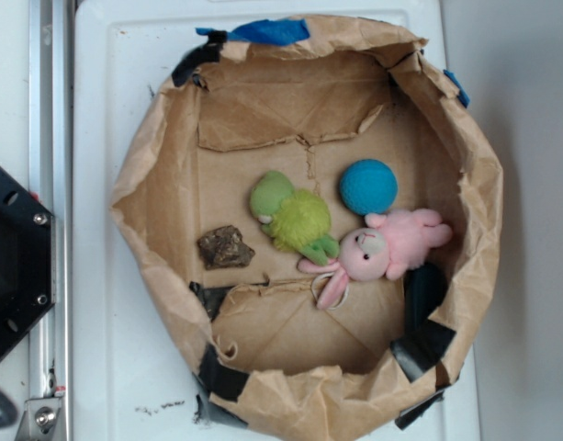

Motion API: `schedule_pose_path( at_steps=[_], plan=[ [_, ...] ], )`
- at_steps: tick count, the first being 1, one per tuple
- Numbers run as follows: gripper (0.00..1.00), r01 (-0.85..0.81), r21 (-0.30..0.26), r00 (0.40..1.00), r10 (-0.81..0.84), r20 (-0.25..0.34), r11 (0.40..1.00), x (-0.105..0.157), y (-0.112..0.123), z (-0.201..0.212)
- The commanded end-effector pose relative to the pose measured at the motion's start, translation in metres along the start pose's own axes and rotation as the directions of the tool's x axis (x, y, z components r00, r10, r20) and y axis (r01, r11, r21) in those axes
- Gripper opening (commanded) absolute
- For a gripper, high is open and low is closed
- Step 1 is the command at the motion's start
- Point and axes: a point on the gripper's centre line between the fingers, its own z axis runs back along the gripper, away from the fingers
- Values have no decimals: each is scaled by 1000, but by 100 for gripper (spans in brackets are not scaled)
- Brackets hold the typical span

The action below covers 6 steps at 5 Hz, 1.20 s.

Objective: Grab the blue ball.

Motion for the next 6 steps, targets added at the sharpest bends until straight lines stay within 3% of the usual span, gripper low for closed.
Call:
schedule_pose_path(
  at_steps=[1,3,4,5,6],
  plan=[
    [100,0,0,1000,0,0,1000,0,0,0],
    [100,-178,8,984,178,26,984,84,8,-13],
    [100,-353,4,934,352,56,936,105,14,-24],
    [100,-575,-46,814,577,63,817,107,19,-34],
    [100,-575,-46,814,577,63,817,107,19,-34]
  ],
)
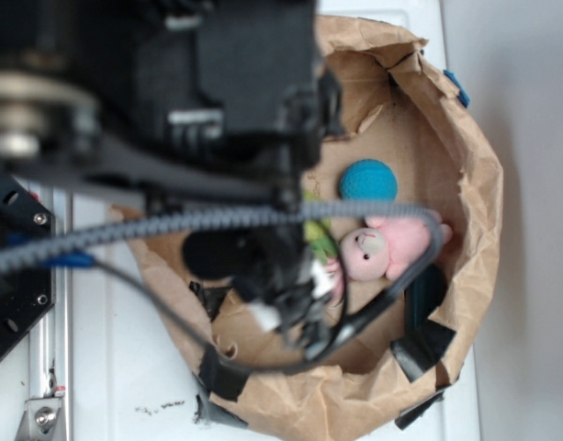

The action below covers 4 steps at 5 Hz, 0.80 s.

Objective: Grab the blue ball.

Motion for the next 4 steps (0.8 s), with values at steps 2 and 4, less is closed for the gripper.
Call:
schedule_pose_path(
  at_steps=[2,4],
  plan=[
    [100,-35,-20,999,36,30,999,6,8,8],
    [100,-194,-4,979,194,59,981,36,22,-52]
  ],
)
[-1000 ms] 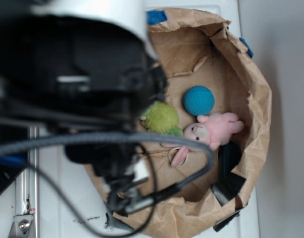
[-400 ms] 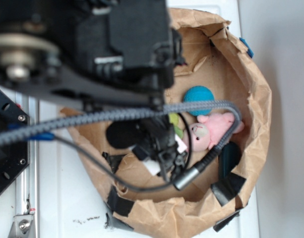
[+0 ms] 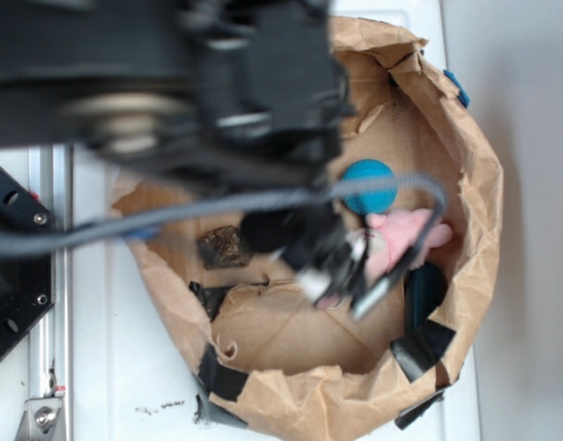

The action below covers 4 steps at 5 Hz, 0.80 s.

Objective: Grab the blue ball.

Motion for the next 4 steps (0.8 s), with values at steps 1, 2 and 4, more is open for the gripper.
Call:
schedule_pose_path(
  at_steps=[1,2,4],
  plan=[
    [100,-152,22,988,152,11,988,31,14,-36],
    [100,-192,5,981,192,-2,981,39,13,-50],
    [100,-248,48,969,248,12,968,51,14,-64]
  ],
)
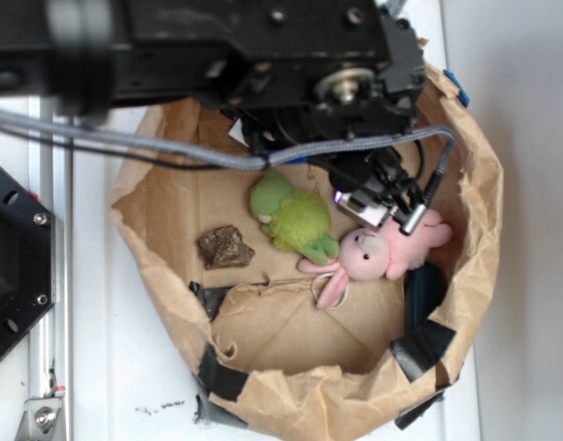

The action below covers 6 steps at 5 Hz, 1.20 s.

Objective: Grab the blue ball.

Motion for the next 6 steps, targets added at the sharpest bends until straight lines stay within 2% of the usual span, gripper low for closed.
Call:
schedule_pose_path(
  at_steps=[1,2,3,4,5,6],
  plan=[
    [100,-58,-49,990,64,128,997,29,-6,0],
    [100,20,-73,986,-8,165,997,32,-13,-11],
    [100,37,-93,989,-23,143,995,33,-15,-18],
    [100,73,-100,986,-57,157,992,32,-20,-20],
    [100,75,-106,989,-60,139,992,31,-22,-22],
    [100,35,-127,998,-28,61,991,26,-26,-23]
  ],
)
